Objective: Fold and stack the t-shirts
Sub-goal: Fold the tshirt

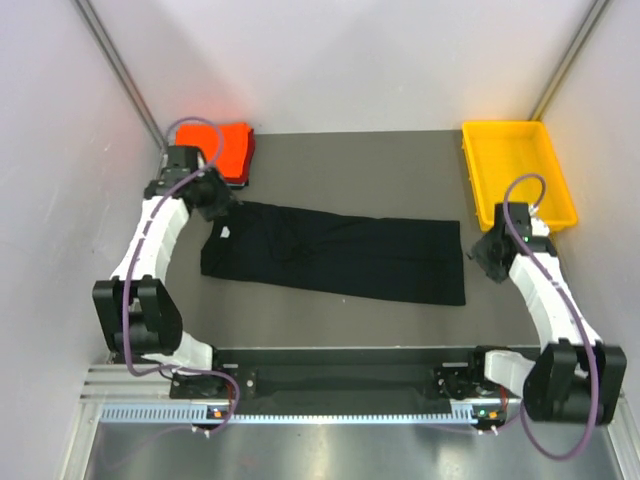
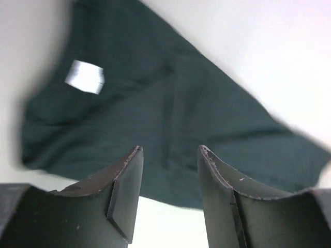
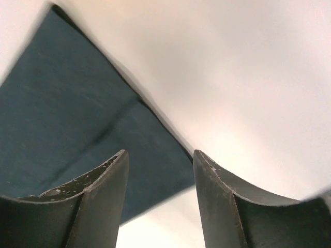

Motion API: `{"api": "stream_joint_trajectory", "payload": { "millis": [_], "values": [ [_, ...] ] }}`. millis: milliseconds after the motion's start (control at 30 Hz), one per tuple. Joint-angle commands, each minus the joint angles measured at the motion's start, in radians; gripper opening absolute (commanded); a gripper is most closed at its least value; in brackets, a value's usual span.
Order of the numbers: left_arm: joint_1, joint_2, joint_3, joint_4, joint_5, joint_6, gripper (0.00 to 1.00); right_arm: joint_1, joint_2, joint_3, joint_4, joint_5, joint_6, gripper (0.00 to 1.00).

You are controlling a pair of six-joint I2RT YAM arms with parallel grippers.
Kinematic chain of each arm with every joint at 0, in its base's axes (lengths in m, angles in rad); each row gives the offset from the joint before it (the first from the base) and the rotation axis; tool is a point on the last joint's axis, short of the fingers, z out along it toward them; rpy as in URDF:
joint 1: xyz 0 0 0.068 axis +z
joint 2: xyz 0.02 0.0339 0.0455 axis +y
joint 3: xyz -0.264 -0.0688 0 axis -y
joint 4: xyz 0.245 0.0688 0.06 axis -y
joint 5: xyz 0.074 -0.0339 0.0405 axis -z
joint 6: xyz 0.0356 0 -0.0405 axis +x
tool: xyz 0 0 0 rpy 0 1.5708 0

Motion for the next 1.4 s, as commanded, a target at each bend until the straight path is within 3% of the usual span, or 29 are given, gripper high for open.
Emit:
{"api": "stream_joint_trajectory", "payload": {
  "millis": [0, 233, 500, 667, 933, 1100, 1267, 1367],
  "values": [
    [-0.064, 0.03, -0.041, 0.081, 0.081, -0.02, 0.52, 0.0, -0.103, -0.055, -0.052, 0.049, 0.138, 0.55],
    [-0.112, 0.202, -0.047, 0.133, 0.11, -0.028, 0.49, 0.0, -0.088, -0.11, -0.096, -0.011, 0.115, 0.52],
    [-0.112, 0.322, 0.011, 0.158, 0.038, -0.055, 0.49, 0.011, -0.136, -0.264, 0.027, -0.06, 0.224, 0.46],
    [-0.112, 0.34, 0.077, 0.079, 0.022, -0.029, 0.49, 0.019, -0.048, -0.25, 0.033, -0.065, 0.23, 0.46],
    [-0.112, 0.309, 0.004, 0.164, 0.027, -0.057, 0.49, 0.034, -0.024, -0.316, 0.094, -0.033, 0.292, 0.44],
    [-0.126, 0.313, 0.018, 0.164, 0.001, -0.06, 0.49, 0.034, -0.028, -0.335, 0.123, -0.023, 0.292, 0.31],
    [-0.144, 0.316, 0.036, 0.164, -0.027, -0.064, 0.49, 0.036, -0.028, -0.335, 0.105, -0.023, 0.292, 0.3],
    [-0.149, 0.339, 0.071, 0.155, -0.043, -0.06, 0.49, 0.036, -0.037, -0.341, 0.103, -0.023, 0.284, 0.16]
  ]
}}
